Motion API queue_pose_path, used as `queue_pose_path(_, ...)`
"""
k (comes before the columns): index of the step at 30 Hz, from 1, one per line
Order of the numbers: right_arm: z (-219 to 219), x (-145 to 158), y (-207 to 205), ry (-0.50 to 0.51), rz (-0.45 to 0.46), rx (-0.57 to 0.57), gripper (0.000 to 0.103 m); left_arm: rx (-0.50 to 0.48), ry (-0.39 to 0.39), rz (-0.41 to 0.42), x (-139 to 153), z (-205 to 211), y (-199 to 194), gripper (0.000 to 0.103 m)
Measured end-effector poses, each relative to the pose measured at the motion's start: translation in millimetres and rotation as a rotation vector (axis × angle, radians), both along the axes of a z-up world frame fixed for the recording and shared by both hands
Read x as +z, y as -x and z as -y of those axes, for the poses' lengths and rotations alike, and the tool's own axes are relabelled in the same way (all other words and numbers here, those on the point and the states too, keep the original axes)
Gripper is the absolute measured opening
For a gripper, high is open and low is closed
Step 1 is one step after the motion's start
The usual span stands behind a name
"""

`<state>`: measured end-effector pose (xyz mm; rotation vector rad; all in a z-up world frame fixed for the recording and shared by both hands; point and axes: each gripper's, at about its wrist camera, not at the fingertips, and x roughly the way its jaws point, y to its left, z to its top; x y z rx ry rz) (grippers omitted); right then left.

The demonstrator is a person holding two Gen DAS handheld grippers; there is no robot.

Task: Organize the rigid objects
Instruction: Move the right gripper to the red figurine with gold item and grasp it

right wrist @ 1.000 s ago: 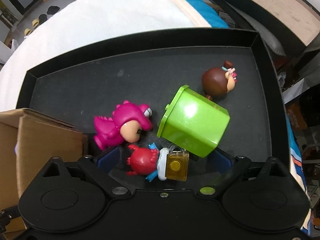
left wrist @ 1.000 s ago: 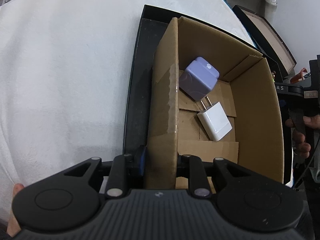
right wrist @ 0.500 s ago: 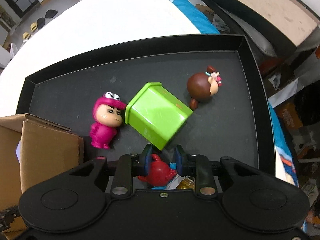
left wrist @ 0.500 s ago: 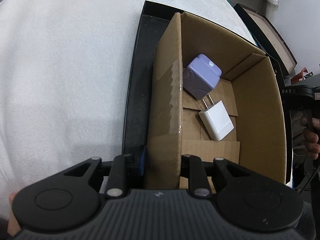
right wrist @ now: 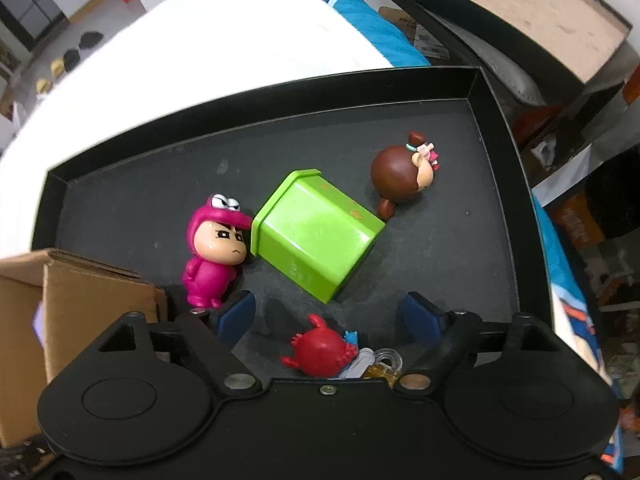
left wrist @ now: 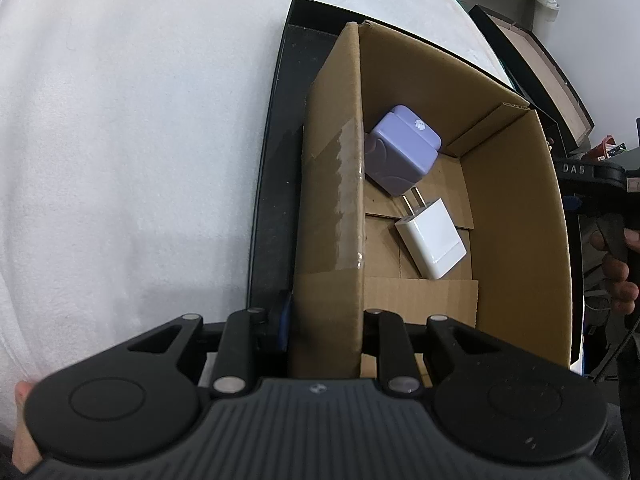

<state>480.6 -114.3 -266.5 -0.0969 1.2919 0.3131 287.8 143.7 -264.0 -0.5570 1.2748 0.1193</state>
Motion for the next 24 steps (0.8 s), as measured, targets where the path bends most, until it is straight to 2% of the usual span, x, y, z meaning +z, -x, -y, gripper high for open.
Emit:
queue_pose_path(5, -20.0, 5.2, 14.7, 0.092, 0.041, 0.193, 0.086, 0.007, -0.001, -0.001, -1.0, -0.6, -0.8, 0.022)
queue_pose_path(8, -24.6, 2.9, 21.8, 0.108, 0.053, 0.308, 0.086, 0.006, -0.005, -0.004, -0.7, -0.7, 0.0, 0.022)
queue_pose_path(13, -20.5, -9.4, 27.3, 0.121, 0.044, 0.378, 0.085, 0.009, -0.013, -0.006, 0.8, 0.5, -0.3, 0.022)
queue_pose_path(14, -19.2, -12.1, 27.9, 0.125, 0.031, 0.379, 0.08, 0.008, -0.015, -0.007, 1.0, 0.8, -0.3, 0.022)
queue_pose_path(16, -16.2, -13.9, 29.0, 0.11, 0.013, 0.382, 0.079, 0.007, -0.019, -0.009, 1.4, 1.0, -1.0, 0.022)
queue_pose_path(17, -15.5, -13.4, 30.3, 0.11, 0.017, 0.388, 0.074, 0.007, -0.02, -0.01, 1.4, 1.0, -1.4, 0.022)
queue_pose_path(19, -15.1, -11.6, 32.2, 0.111, 0.019, 0.402, 0.059, 0.006, -0.021, -0.011, 1.8, 0.8, -1.7, 0.022)
queue_pose_path(20, -15.1, -10.0, 32.8, 0.114, 0.017, 0.407, 0.045, 0.006, -0.022, -0.012, 2.0, 0.7, -1.8, 0.022)
queue_pose_path(21, -14.3, -7.7, 32.8, 0.115, 0.01, 0.409, 0.038, 0.007, -0.02, -0.012, 2.0, 0.2, -1.8, 0.022)
queue_pose_path(24, -11.2, -6.9, 33.1, 0.102, -0.045, 0.386, 0.038, 0.008, -0.018, -0.014, 1.2, -0.3, -1.7, 0.022)
